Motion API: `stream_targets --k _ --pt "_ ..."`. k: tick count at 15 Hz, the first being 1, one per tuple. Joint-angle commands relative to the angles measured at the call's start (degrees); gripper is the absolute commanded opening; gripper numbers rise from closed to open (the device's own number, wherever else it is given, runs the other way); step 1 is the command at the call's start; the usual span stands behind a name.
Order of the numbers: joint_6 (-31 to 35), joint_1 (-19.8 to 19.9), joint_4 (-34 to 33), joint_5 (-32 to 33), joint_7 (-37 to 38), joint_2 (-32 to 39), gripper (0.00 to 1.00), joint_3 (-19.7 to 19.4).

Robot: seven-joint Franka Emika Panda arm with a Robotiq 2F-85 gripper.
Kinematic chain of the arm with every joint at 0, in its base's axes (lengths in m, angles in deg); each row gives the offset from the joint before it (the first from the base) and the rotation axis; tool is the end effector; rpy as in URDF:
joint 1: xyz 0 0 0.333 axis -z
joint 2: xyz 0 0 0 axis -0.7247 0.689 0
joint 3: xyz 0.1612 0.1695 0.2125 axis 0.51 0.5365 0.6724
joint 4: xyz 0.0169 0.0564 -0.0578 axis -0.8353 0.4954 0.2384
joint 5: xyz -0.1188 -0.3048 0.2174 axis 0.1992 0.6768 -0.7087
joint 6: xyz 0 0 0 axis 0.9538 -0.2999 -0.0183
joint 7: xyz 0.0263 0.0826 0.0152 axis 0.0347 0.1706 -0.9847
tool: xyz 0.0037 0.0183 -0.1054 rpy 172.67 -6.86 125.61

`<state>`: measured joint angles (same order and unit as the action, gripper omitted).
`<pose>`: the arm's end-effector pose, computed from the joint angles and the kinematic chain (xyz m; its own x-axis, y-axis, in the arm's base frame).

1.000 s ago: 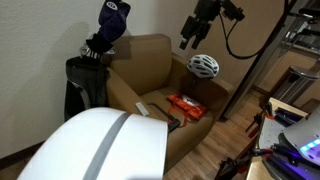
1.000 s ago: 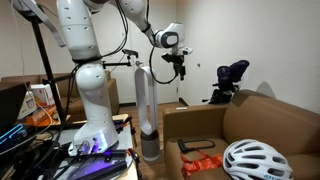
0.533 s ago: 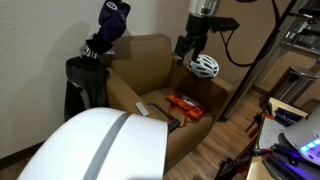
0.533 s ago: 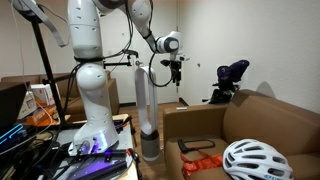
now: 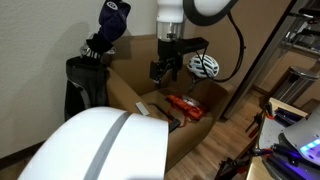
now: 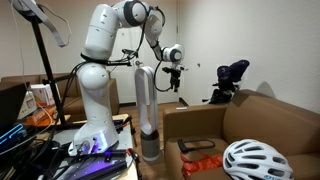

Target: Move the remote from the armrest to the top of the white object

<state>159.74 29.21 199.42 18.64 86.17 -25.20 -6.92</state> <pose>0.5346 0.2913 0.2805 0.9857 -0.0817 -0.1472 -0.0814 -0.9966 0.0085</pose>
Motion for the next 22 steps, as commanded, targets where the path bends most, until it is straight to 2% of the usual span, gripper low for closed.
stream_targets --k 1,3,6,10,13,17,22 --pt "-0.1 -1.4 -0.2 -0.6 -0.4 0.2 1.0 -1.4" --pt "0.9 -1.8 0.4 0.1 0.2 -0.2 1.0 -1.8" --pt "3.6 -2.4 -1.8 -1.9 0.4 3.7 1.0 -1.6" --pt "9.3 -4.7 -4.7 -0.9 1.7 9.6 1.0 -2.8" --pt "8.1 -6.4 -7.9 -0.6 2.6 13.7 1.0 -4.2" --pt "6.2 -10.0 -13.2 1.7 7.2 19.1 1.0 -8.0" --pt "6.3 -10.0 -18.6 -1.1 13.6 24.8 1.0 -8.7"
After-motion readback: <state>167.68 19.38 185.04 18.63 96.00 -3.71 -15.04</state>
